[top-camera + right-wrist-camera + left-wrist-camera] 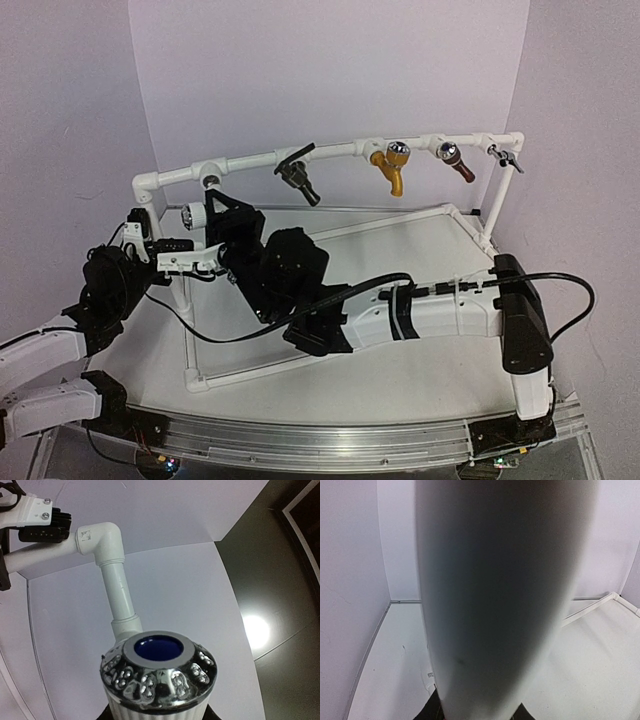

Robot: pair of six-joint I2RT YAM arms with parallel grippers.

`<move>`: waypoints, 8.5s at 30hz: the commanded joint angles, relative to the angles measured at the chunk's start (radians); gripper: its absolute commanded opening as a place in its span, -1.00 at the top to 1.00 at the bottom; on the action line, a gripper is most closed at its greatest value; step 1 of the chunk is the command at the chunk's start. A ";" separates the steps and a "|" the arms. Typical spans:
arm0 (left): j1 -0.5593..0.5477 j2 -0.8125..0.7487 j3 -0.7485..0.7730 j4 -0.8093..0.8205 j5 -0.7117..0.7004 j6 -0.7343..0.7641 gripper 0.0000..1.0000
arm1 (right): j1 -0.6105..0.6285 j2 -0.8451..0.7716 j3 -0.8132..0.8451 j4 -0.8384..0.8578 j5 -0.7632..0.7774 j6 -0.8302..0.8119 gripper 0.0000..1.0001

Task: Install the water faucets
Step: Place the adaptor at the water faucet.

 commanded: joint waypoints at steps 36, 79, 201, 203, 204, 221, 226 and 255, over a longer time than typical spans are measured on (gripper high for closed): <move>-0.038 -0.023 -0.054 -0.001 0.217 -0.184 0.86 | -0.047 0.062 0.132 0.013 0.055 -0.016 1.00; -0.038 -0.028 -0.041 -0.039 0.214 -0.223 0.86 | -0.059 0.225 0.410 -0.220 0.182 0.339 1.00; -0.053 0.057 0.048 -0.174 0.311 -0.325 0.86 | -0.065 0.240 0.542 -0.360 0.243 2.762 1.00; -0.053 0.059 0.047 -0.174 0.312 -0.326 0.86 | -0.066 0.237 0.549 -0.361 0.233 2.800 1.00; -0.053 0.061 0.046 -0.175 0.313 -0.326 0.87 | -0.066 0.234 0.551 -0.362 0.223 2.827 1.00; -0.053 0.053 0.070 -0.225 0.291 -0.330 0.86 | -0.064 0.225 0.577 -0.267 0.153 2.900 0.80; -0.053 0.037 0.070 -0.243 0.266 -0.334 0.86 | -0.065 0.187 0.484 -0.226 0.135 2.801 0.49; -0.053 0.041 0.061 -0.257 0.254 -0.321 0.86 | -0.066 0.072 0.232 -0.021 0.101 2.569 0.39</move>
